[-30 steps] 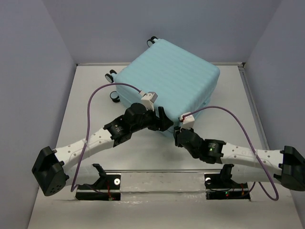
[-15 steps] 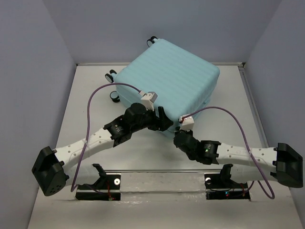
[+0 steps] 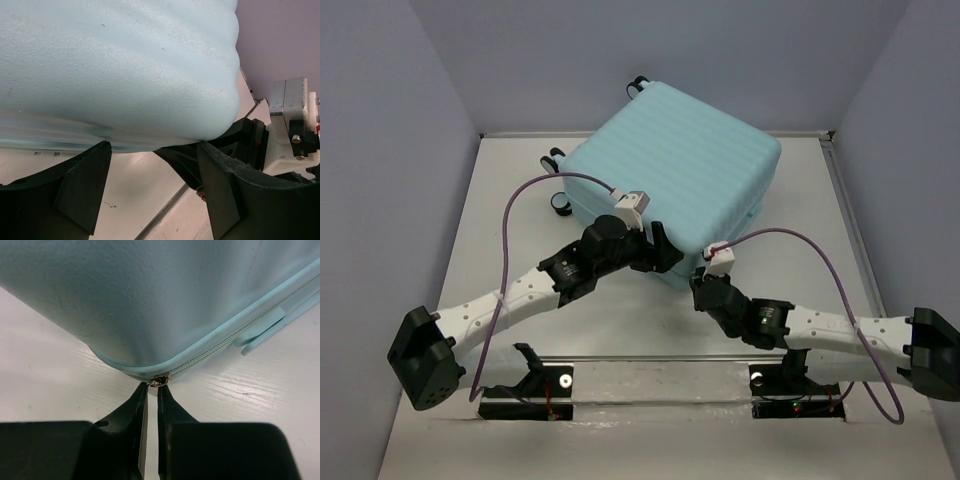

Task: Pack the luggage

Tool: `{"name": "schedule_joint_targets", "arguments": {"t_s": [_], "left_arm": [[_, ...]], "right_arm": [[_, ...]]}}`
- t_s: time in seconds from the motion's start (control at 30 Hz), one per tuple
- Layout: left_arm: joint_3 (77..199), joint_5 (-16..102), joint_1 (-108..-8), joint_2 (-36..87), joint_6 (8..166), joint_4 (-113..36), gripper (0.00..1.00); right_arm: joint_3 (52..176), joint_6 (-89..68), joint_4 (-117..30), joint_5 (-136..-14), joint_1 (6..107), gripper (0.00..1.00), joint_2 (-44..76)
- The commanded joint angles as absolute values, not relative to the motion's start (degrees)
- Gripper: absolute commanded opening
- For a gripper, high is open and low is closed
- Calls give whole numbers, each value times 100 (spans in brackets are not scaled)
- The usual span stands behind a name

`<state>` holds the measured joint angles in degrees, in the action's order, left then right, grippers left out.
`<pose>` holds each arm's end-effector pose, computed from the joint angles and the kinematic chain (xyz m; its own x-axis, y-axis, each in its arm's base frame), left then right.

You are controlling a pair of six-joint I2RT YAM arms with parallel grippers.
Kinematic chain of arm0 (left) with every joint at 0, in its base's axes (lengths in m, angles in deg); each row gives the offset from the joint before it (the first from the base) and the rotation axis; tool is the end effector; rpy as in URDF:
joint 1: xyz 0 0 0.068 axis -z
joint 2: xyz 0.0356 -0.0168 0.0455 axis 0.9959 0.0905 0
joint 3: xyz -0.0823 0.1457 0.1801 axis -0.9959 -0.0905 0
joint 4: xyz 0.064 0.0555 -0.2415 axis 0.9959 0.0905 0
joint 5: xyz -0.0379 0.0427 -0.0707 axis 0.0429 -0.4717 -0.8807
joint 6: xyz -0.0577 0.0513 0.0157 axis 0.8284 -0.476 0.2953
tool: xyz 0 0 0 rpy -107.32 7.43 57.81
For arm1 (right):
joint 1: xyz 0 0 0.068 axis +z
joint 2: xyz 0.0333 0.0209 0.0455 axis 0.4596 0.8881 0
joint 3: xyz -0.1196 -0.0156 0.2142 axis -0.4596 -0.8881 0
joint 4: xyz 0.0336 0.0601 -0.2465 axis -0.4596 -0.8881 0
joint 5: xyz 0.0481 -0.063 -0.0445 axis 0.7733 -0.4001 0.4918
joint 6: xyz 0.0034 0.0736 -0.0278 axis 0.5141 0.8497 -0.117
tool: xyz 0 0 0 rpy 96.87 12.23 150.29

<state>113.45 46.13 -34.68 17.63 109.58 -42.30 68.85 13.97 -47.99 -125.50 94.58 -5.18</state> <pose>0.1951 -0.2432 0.2734 -0.5909 -0.1748 -0.7876 0.5908 0.5711 -0.5700 0.1360 0.2044 0.1824 -0.4230 -0.0287 -0.9057 -0.2733 0.9570 0.0973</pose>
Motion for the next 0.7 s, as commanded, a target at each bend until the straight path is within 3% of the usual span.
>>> {"name": "schedule_joint_targets", "arguments": {"t_s": [0.0, 0.2, 0.3, 0.47, 0.53, 0.67], "left_arm": [[11762, 4652, -3506, 1953, 10986, -4809, 79], [12649, 4616, -3506, 2471, 10741, -4565, 79], [13071, 4686, -3506, 2629, 10591, -4318, 79], [13230, 4520, -3506, 2797, 10705, -4353, 79], [13187, 4502, -3506, 2841, 10819, -4501, 79], [13300, 4476, -3515, 3008, 10951, -4573, 78]], "right_arm": [[6693, 619, -3233, -11254, 9328, 7, -342], [7325, 645, -1852, -10400, 10302, 7, 872], [7502, 619, -1780, -10871, 10891, 7, 759], [6395, 900, -316, -11584, 10892, 7, -40], [5948, 892, 827, -11700, 10892, 7, -15], [6078, 751, 1752, -11314, 10892, 7, 494]]}}
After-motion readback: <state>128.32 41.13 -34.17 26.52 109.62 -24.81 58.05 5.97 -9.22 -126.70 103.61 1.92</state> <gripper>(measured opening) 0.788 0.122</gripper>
